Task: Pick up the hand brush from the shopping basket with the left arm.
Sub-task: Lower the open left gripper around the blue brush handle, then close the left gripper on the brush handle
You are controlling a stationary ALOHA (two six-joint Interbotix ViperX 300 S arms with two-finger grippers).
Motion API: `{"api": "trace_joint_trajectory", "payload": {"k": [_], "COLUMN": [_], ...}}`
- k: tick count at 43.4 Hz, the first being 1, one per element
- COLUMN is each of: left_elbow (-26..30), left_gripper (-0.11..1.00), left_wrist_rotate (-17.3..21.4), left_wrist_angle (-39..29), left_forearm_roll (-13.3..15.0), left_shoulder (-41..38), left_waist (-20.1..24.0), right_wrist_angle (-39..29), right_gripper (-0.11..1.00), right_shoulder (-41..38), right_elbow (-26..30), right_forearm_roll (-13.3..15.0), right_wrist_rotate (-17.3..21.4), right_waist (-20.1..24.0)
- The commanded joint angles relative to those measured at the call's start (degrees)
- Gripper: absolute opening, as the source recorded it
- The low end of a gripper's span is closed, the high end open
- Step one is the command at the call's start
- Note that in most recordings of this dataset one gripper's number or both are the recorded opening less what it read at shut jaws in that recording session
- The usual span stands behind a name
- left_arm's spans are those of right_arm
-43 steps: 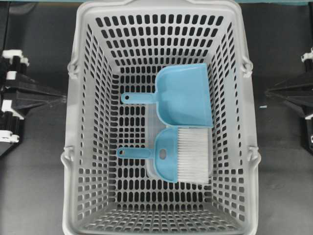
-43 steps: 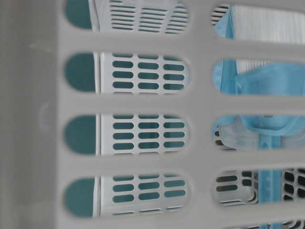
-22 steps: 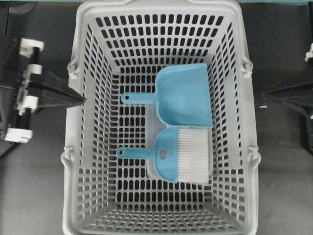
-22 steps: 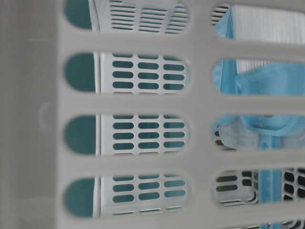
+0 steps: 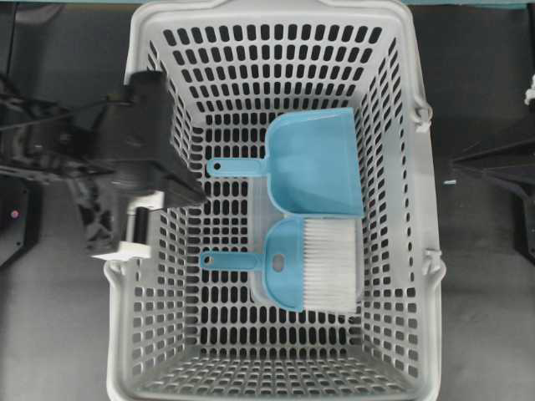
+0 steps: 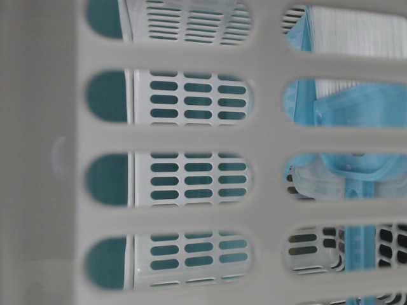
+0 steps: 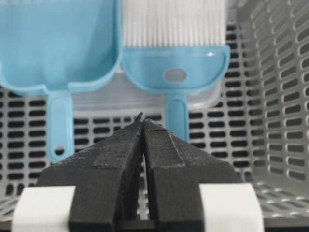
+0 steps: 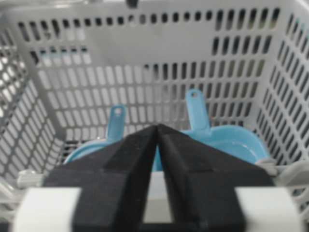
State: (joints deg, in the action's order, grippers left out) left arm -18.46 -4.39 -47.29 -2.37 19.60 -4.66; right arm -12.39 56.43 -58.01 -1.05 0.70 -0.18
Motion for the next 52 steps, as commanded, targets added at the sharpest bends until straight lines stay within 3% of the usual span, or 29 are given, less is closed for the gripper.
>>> {"api": "trace_joint_trajectory", "payload": {"k": [1, 4, 10, 14, 17, 52], "left_elbow": [3.4, 4.3, 6.2, 6.7, 6.7, 3.0], "left_gripper": [0.03, 0.18, 0.58, 0.81, 0.9, 0.9], "left_wrist_rotate": [-0.3, -1.0, -3.1, -4.3, -5.0, -6.5], "left_wrist_angle": [-2.3, -3.8, -6.8, -8.1, -8.1, -1.9], "left_forearm_roll": [-0.2, -0.2, -0.2, -0.2, -0.1, -0.2], "left_shoulder": [-2.0, -3.5, -8.1, -10.6, -12.6, -26.6], "left_waist": [-0.2, -0.4, -1.1, -1.4, -1.7, -4.7], "right_wrist_angle": [0.2, 0.1, 0.1, 0.3, 0.4, 3.9], "right_gripper": [0.18, 0.32, 0.65, 0.71, 0.71, 0.7], "right_shoulder": [-0.3, -0.3, -0.2, -0.1, -0.1, 1.5], "right_elbow": [1.5, 1.4, 1.1, 1.1, 1.0, -1.8], "right_forearm_roll": [-0.2, -0.2, -0.2, -0.1, -0.2, -0.2], "right_wrist_rotate": [-0.1, -0.1, -0.1, 0.1, 0.2, 0.3], "right_waist": [-0.1, -0.1, -0.1, -0.2, -0.1, -0.4]}}
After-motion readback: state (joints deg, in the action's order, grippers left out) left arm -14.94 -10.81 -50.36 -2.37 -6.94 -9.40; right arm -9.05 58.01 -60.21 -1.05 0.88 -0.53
